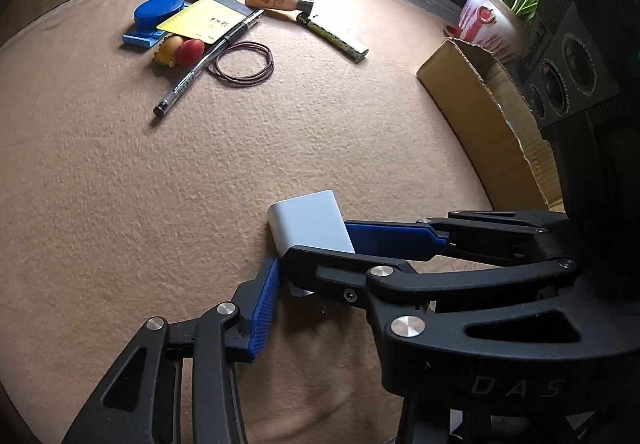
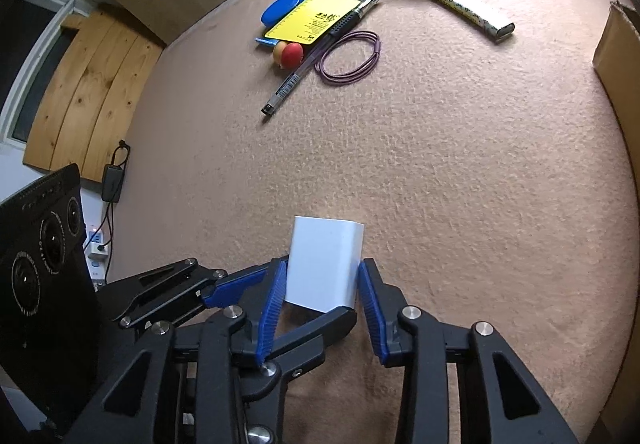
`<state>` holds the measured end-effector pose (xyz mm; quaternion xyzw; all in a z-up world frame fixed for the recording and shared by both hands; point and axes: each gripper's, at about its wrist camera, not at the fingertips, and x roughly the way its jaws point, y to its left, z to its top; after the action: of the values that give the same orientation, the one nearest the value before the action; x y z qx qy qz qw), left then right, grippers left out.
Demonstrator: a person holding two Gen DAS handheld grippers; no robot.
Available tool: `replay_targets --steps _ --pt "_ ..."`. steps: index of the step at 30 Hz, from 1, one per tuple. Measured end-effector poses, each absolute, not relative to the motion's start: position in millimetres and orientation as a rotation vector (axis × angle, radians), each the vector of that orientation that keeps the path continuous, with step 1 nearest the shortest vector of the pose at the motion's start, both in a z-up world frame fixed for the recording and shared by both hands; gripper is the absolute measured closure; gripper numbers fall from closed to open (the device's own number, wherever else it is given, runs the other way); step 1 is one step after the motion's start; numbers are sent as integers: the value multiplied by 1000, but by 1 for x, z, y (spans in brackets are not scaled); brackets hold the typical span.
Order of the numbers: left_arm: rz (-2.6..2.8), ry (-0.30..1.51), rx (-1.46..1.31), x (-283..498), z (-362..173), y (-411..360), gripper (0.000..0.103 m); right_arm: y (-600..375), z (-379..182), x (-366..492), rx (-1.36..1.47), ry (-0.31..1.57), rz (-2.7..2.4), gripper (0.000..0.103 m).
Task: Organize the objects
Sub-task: 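Close the right gripper on the white charger beside the left gripper, then carry the charger with the right gripper into the box and open it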
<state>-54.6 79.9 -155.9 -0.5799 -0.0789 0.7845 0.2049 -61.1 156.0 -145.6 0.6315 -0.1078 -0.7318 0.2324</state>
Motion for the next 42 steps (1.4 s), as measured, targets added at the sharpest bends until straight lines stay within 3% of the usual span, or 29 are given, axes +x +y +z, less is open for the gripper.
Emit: replay_targets --steps 13,26,42 --pt "2225 -145 -1486 -58 -109 123 59 203 -100 -54 1619 -333 -2135 72" --pt "2125 -37 -1337 -74 -71 231 59 297 -57 -50 1543 -388 -2373 72" --pt "1995 87 -1279 -73 -69 345 59 403 -55 -35 1564 -541 -2511 72"
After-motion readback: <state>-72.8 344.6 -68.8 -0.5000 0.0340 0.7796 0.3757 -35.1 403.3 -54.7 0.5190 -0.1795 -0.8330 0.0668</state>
